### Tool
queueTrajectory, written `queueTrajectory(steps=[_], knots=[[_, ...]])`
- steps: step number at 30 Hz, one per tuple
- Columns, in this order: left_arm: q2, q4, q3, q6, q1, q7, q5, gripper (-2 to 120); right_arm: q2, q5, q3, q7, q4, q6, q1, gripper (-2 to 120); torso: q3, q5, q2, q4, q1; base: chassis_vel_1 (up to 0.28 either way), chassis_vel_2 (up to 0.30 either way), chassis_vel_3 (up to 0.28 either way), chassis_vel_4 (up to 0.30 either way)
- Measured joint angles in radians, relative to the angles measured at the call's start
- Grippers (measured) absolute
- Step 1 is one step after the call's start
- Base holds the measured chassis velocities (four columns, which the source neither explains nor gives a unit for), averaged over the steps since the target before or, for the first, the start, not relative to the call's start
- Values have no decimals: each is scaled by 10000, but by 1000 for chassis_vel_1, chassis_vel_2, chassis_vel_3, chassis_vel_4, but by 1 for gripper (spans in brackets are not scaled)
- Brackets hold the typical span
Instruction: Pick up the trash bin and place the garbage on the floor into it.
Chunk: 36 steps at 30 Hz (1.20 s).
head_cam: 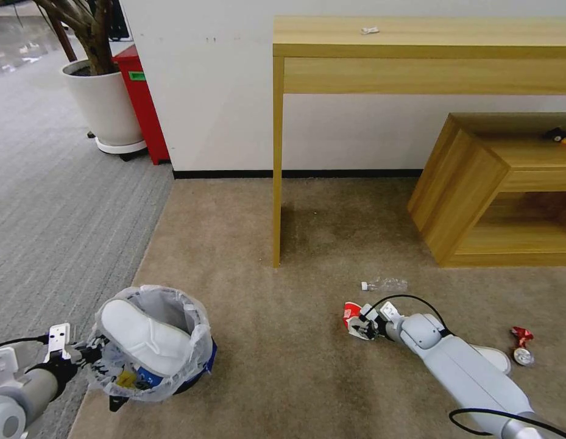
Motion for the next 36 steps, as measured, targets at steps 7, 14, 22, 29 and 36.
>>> queueTrajectory(steps=[7,14,22,29,36], knots=[[-7,-24,-28,0,15,28,-4,0,132,-83,252,64,191,-81,-179,0,1,4,0,1,1,0,0,0,0],[5,-100,-143,0,132,43,-39,0,286,31,1109,181,1088,-27,-382,0,2,5,-1,2,0,0,0,0,0],[26,-68,-158,0,133,86,-35,0,51,890,1401,2,3888,156,-98,0,1,1,0,2,0,0,0,0,0],[-34,0,47,-1,-19,111,115,0,576,2148,657,-987,6140,-566,834,0,1,0,0,2,0,0,0,0,0],[90,19,176,0,-147,78,82,0,1361,3588,-1073,-1089,7517,-1012,1867,0,0,0,0,4,1,0,0,0,0]])
